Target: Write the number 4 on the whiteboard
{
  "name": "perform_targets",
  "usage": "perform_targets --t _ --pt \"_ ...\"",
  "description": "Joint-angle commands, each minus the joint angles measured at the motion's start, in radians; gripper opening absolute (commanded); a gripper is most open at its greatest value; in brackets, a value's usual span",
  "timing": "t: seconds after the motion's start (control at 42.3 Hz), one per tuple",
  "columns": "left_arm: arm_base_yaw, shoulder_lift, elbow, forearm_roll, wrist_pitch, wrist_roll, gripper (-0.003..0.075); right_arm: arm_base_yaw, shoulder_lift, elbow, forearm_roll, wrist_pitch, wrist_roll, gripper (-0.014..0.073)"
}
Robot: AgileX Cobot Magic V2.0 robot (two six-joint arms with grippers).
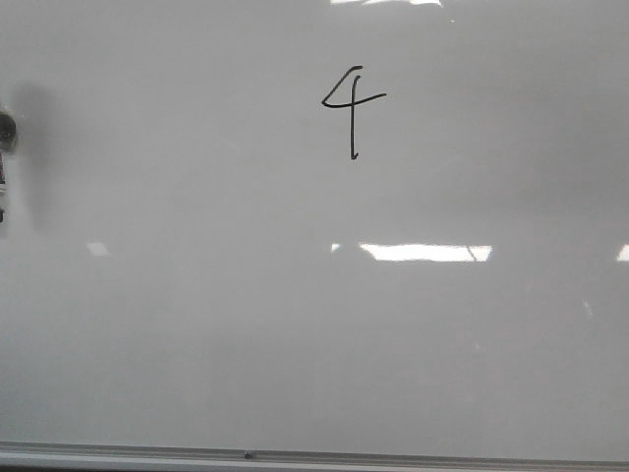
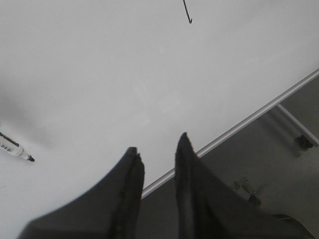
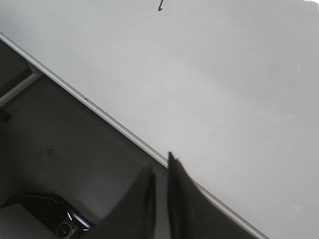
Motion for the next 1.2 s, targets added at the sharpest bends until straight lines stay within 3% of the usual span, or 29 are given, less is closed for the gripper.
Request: perform_targets --t 0.0,0.047,0.756,0.897,1.181 --pt "-0.007 -0.009 -0.034 -0.011 -0.080 0.000 0.0007 -0.007 0.001 -0.023 -0.005 -0.069 0.001 -0.0064" --pt "-0.007 -0.009 -0.034 -0.011 -0.080 0.000 -0.0020 -0.007 0.001 -0.023 -0.005 -0.060 0.001 -0.0069" --pt "-0.006 -0.041 -0.008 -0.014 -0.101 0.000 -0.0020 -0.007 0.001 -0.023 -0.005 -0.056 0.001 -0.0069" --pt "0.075 -0.113 0.051 0.005 -0.139 0.002 -0.0020 -0.007 0.001 -0.023 -0.005 -0.055 0.001 -0.0069" --pt "0.327 -0.357 0.406 0.005 -0.474 0.002 -0.0020 -0.007 0.001 -0.023 -0.005 -0.055 0.001 -0.0069"
